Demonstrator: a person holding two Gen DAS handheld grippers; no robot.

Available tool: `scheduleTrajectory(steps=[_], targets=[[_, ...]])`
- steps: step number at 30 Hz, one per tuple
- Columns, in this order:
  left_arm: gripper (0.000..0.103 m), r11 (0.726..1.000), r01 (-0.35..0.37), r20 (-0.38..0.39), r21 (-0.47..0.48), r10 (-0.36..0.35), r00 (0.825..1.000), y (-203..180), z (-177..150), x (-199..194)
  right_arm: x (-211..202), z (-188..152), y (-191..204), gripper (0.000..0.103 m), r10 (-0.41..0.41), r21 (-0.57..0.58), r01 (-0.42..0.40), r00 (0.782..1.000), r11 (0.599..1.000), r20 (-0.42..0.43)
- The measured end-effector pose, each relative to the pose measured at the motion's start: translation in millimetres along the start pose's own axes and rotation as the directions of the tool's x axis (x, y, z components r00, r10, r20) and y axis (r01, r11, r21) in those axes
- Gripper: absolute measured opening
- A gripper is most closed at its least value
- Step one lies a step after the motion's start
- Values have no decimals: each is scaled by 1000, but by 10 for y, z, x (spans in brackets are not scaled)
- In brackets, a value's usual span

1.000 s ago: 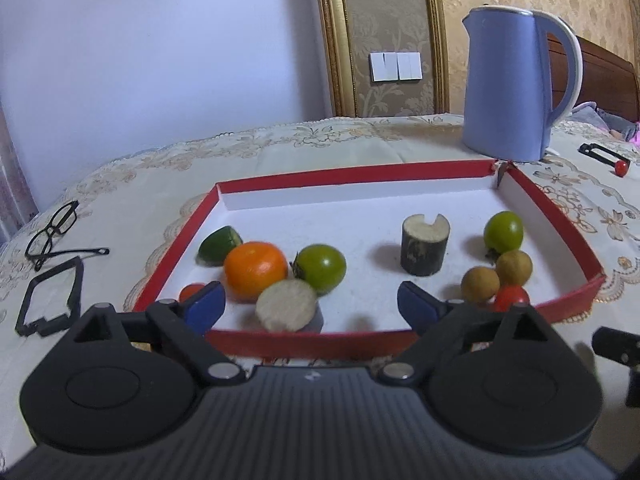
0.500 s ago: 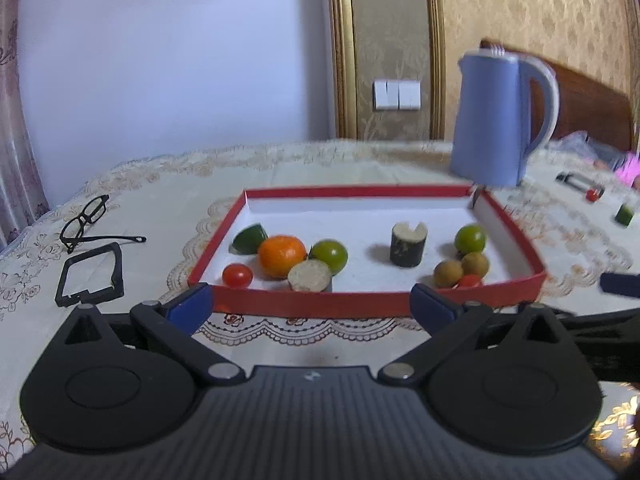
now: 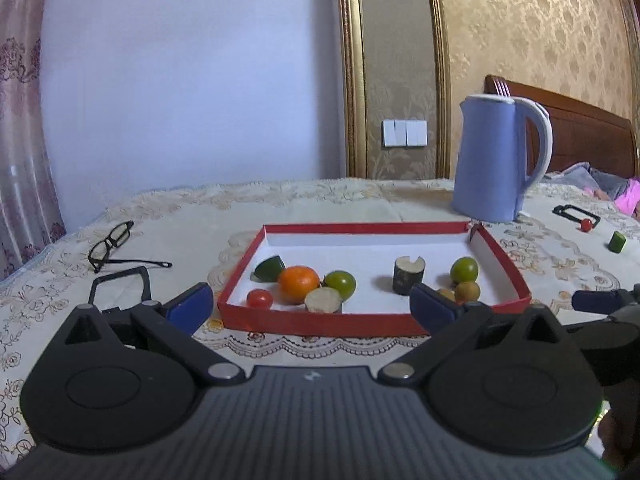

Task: Organize fruits
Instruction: 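Withdraw the left tool from the tray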

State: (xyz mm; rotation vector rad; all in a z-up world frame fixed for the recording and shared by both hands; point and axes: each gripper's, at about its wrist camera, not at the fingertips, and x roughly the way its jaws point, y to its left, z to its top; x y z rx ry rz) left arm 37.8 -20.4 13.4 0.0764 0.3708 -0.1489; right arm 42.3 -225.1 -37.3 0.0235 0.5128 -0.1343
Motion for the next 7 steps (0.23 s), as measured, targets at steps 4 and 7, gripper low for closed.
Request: scheduleTrajectory(steps=[4, 7], targets=[[103, 1000, 16, -35, -3, -16, 999, 12, -3, 81, 24, 4, 75, 103, -1, -11, 1, 1000, 1000, 0], [103, 1000, 9, -39, 14, -9, 999, 3, -41, 135, 62, -5, 124, 103, -9, -30, 9, 1000, 1000, -3]])
